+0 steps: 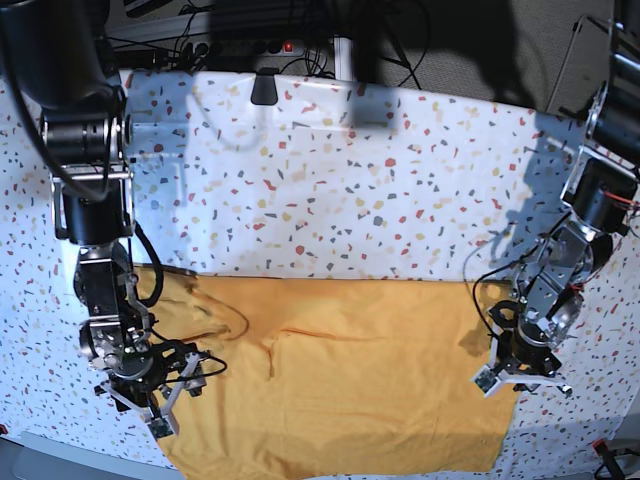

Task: Fold the T-shirt properly
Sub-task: 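Pull the lifted shirt edge toward the hem with both grippers, then release the shirt and regrasp its body with both grippers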

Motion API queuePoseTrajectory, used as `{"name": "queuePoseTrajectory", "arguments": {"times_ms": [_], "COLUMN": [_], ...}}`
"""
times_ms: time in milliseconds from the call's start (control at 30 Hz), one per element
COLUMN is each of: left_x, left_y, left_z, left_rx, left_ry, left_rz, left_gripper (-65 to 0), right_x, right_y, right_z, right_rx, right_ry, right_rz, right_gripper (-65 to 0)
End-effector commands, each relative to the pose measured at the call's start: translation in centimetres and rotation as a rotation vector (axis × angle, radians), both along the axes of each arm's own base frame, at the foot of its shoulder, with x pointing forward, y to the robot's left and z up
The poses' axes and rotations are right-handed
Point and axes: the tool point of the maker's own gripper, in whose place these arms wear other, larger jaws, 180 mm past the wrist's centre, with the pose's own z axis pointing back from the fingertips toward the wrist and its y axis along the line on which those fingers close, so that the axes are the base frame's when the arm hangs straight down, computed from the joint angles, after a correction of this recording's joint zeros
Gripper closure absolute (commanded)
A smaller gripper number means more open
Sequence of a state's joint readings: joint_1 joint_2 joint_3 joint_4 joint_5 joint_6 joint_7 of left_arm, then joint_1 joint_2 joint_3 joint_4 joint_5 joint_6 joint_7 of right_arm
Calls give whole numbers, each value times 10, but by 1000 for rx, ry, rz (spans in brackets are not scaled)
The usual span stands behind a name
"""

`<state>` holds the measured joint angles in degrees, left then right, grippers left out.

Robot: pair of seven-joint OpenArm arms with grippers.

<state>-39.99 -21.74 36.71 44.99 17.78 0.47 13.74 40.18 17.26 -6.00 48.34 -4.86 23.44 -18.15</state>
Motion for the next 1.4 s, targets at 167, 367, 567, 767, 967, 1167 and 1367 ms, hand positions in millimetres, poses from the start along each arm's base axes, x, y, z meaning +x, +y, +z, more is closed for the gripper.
{"name": "queuePoseTrajectory", "arguments": {"times_ms": [167,367,567,767,967,1167,1367], "left_x": [10,16,15,7,2,4,-2], "left_y": [2,-17,-48,-44,-36,-41,-47], "left_z": [19,27,10,-7,-20,-18,-32], "left_rx": [-281,-583,-928,-1092,-1093,-1104,-1070], "left_ry": [-29,-66,31,34,32,22,87], "left_rz": [96,126,104,109,139,127,140], "left_gripper": [-161,-161,-161,-161,-161,-161,-161], "right_x": [6,-5,-20,-26,-35,-29,-30], "right_y": [2,2,0,-13,-49,-34,-33], "right_z": [18,-4,-29,-49,-68,-52,-54], "right_rx": [103,104,102,189,319,348,354], "right_ry": [8,44,86,95,75,37,41], "right_rz": [-25,-26,-30,-84,-213,-92,-94], "right_gripper": [-427,-426,-426,-426,-426,-426,-426]}}
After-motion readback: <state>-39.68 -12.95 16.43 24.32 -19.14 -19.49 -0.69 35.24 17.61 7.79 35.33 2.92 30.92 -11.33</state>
